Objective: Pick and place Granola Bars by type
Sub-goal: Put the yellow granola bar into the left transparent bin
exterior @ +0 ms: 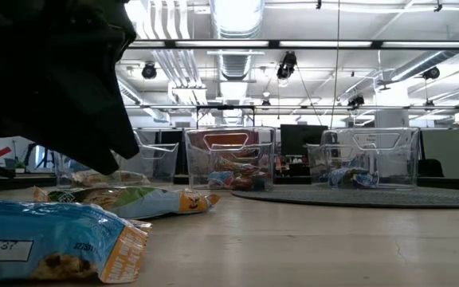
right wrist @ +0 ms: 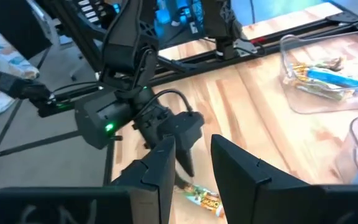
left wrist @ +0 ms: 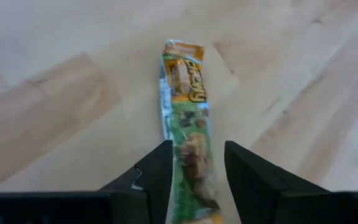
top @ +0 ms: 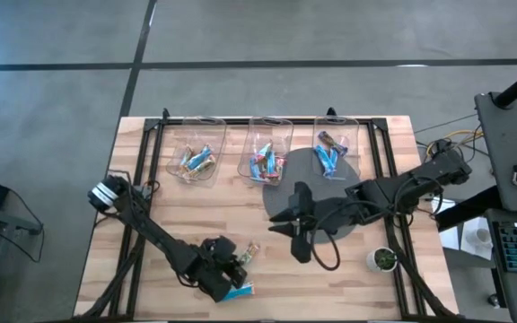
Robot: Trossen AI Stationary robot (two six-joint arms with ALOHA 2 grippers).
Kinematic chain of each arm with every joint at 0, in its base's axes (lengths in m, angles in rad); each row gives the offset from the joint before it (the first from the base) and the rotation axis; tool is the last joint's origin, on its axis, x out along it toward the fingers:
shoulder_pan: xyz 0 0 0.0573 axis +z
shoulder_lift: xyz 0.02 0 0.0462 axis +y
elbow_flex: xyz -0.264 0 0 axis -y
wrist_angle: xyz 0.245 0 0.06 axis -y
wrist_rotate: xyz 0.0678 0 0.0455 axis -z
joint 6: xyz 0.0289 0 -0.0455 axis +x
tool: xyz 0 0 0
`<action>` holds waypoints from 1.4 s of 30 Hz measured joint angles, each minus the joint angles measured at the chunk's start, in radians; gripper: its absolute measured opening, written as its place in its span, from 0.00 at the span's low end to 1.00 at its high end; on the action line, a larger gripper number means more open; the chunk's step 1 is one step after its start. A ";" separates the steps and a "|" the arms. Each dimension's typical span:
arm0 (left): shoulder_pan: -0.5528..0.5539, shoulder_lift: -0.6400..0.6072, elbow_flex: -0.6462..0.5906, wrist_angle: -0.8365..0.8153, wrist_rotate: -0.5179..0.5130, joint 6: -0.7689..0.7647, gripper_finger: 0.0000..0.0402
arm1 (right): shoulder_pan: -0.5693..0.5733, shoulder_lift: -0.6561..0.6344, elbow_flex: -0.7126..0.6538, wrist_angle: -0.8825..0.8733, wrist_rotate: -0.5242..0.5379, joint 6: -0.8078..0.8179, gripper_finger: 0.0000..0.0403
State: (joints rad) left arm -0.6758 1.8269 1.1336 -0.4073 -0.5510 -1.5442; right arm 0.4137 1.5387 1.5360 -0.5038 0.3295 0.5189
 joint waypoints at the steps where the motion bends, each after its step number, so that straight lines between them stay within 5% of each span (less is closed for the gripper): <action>1: 0.000 -0.003 0.000 0.006 0.011 -0.003 0.32 | 0.000 0.000 0.000 -0.001 0.011 -0.001 0.24; 15: 0.043 -0.044 0.000 0.059 0.076 0.011 0.32 | -0.003 0.001 -0.001 -0.001 0.223 -0.002 0.24; 31: 0.088 -0.043 -0.010 -0.015 0.123 0.034 0.33 | -0.028 0.001 -0.001 -0.018 0.227 -0.010 0.24; 42: 0.131 -0.031 -0.011 -0.012 0.162 0.049 0.46 | -0.034 0.001 -0.001 -0.024 0.226 -0.054 0.24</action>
State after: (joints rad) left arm -0.5448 1.7960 1.1225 -0.4197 -0.3888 -1.4950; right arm 0.3794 1.5398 1.5349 -0.5282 0.5560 0.4644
